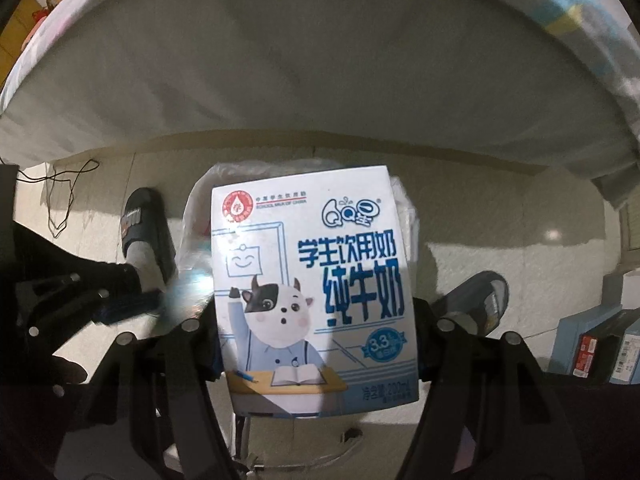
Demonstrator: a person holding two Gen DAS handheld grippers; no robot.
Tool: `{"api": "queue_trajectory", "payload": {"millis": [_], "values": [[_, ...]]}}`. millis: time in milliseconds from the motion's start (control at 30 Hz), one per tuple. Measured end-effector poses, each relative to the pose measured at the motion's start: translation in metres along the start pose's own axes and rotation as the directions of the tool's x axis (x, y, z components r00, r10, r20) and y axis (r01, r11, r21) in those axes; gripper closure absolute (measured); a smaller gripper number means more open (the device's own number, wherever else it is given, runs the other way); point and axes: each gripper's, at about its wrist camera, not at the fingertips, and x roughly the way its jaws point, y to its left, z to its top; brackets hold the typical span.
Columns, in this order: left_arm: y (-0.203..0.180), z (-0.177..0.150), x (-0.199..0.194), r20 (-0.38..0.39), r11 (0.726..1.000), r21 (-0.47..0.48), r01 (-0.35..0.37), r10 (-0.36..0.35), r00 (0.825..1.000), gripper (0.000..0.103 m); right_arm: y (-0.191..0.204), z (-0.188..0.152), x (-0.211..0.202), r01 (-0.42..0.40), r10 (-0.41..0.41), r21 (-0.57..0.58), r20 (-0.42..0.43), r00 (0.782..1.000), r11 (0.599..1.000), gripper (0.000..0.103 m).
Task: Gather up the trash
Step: 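Open both tools to drop the green box and milk carton into the bag, then move both tools back over the bed toward the remaining items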
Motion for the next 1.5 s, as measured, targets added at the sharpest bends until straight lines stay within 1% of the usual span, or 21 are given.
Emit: {"api": "queue_trajectory", "payload": {"millis": [33, 67, 100, 133, 167, 233, 400, 600, 633, 667, 733, 833, 900, 933, 1000, 1133, 1233, 1267, 1367, 1500], "values": [[0.000, 0.000, -0.001, 0.002, 1.000, -0.001, 0.006, -0.006, 1.000, 0.033, 0.000, -0.001, 0.002, 0.001, -0.001, 0.001, -0.005, 1.000, 1.000, 0.037], [-0.001, 0.000, -0.001, 0.003, 1.000, -0.001, 0.011, -0.011, 1.000, 0.025, -0.001, -0.001, 0.004, 0.003, -0.003, 0.003, -0.015, 1.000, 1.000, 0.030], [-0.002, -0.001, 0.000, 0.001, 1.000, -0.001, 0.013, -0.013, 1.000, 0.023, -0.002, -0.002, 0.005, 0.001, -0.001, 0.006, -0.020, 1.000, 1.000, 0.025], [-0.002, -0.001, -0.001, 0.000, 1.000, -0.002, 0.011, -0.011, 1.000, 0.017, -0.003, -0.003, 0.006, -0.006, 0.007, 0.008, -0.022, 1.000, 1.000, 0.017], [-0.002, -0.001, -0.001, 0.002, 1.000, -0.005, 0.010, -0.010, 1.000, 0.015, -0.004, -0.002, 0.005, -0.014, 0.014, 0.013, -0.018, 1.000, 1.000, 0.014], [-0.002, 0.000, -0.002, 0.006, 1.000, -0.014, 0.013, -0.013, 1.000, 0.015, -0.006, -0.003, 0.003, -0.009, 0.009, 0.022, -0.007, 1.000, 1.000, 0.014], [0.010, -0.001, -0.002, 0.018, 0.999, -0.050, 0.015, -0.014, 1.000, 0.015, -0.015, -0.005, 0.000, -0.004, 0.003, 0.091, 0.018, 1.000, 0.996, 0.012], [0.014, -0.001, -0.004, 0.037, 0.998, -0.057, 0.006, -0.004, 0.999, 0.014, -0.024, -0.005, -0.005, -0.024, 0.019, 0.130, 0.040, 0.999, 0.991, 0.012], [0.015, -0.001, -0.005, 0.043, 0.998, -0.058, 0.004, -0.002, 0.999, 0.011, -0.024, -0.005, -0.007, -0.029, 0.023, 0.131, 0.048, 0.999, 0.991, 0.012], [0.016, -0.001, -0.007, 0.051, 0.998, -0.059, 0.000, 0.004, 0.999, 0.009, -0.024, -0.005, -0.011, -0.033, 0.025, 0.133, 0.063, 0.998, 0.991, 0.012], [0.017, -0.001, -0.014, 0.080, 0.998, -0.065, -0.010, 0.015, 0.997, 0.009, -0.026, -0.006, -0.019, -0.043, 0.028, 0.146, 0.102, 0.994, 0.988, 0.012], [0.019, -0.002, -0.025, 0.111, 0.997, -0.078, -0.011, 0.019, 0.994, 0.008, -0.035, -0.007, -0.033, -0.078, 0.047, 0.197, 0.157, 0.986, 0.977, 0.011], [0.023, -0.003, -0.032, 0.131, 0.995, -0.101, -0.017, 0.030, 0.991, 0.008, -0.042, -0.008, -0.042, -0.116, 0.073, 0.230, 0.186, 0.980, 0.966, 0.010], [0.025, -0.003, -0.035, 0.139, 0.994, -0.113, -0.017, 0.033, 0.990, 0.008, -0.043, -0.009, -0.046, -0.124, 0.077, 0.240, 0.197, 0.977, 0.963, 0.006], [0.031, -0.003, -0.043, 0.162, 0.990, -0.143, -0.012, 0.036, 0.986, 0.008, -0.047, -0.011, -0.055, -0.141, 0.083, 0.257, 0.223, 0.971, 0.956, 0.006], [0.045, -0.004, -0.064, 0.226, 0.979, -0.201, 0.037, 0.010, 0.974, 0.008, -0.050, -0.015, -0.068, -0.182, 0.113, 0.270, 0.253, 0.961, 0.945, 0.007], [0.050, -0.005, -0.078, 0.281, 0.974, -0.223, 0.032, 0.033, 0.959, 0.008, -0.048, -0.016, -0.080, -0.181, 0.112, 0.256, 0.263, 0.958, 0.950, 0.006], [0.053, -0.005, -0.084, 0.297, 0.972, -0.233, 0.043, 0.029, 0.954, 0.008, -0.047, -0.016, -0.084, -0.182, 0.112, 0.252, 0.269, 0.957, 0.950, 0.006], [0.059, -0.003, -0.095, 0.322, 0.965, -0.257, 0.047, 0.039, 0.946, 0.008, -0.047, -0.014, -0.101, -0.193, 0.114, 0.250, 0.301, 0.947, 0.949, 0.006], [0.066, 0.000, -0.117, 0.378, 0.964, -0.265, 0.038, 0.068, 0.923, 0.008, -0.045, -0.009, -0.124, -0.200, 0.109, 0.242, 0.346, 0.932, 0.949, 0.006]]}}
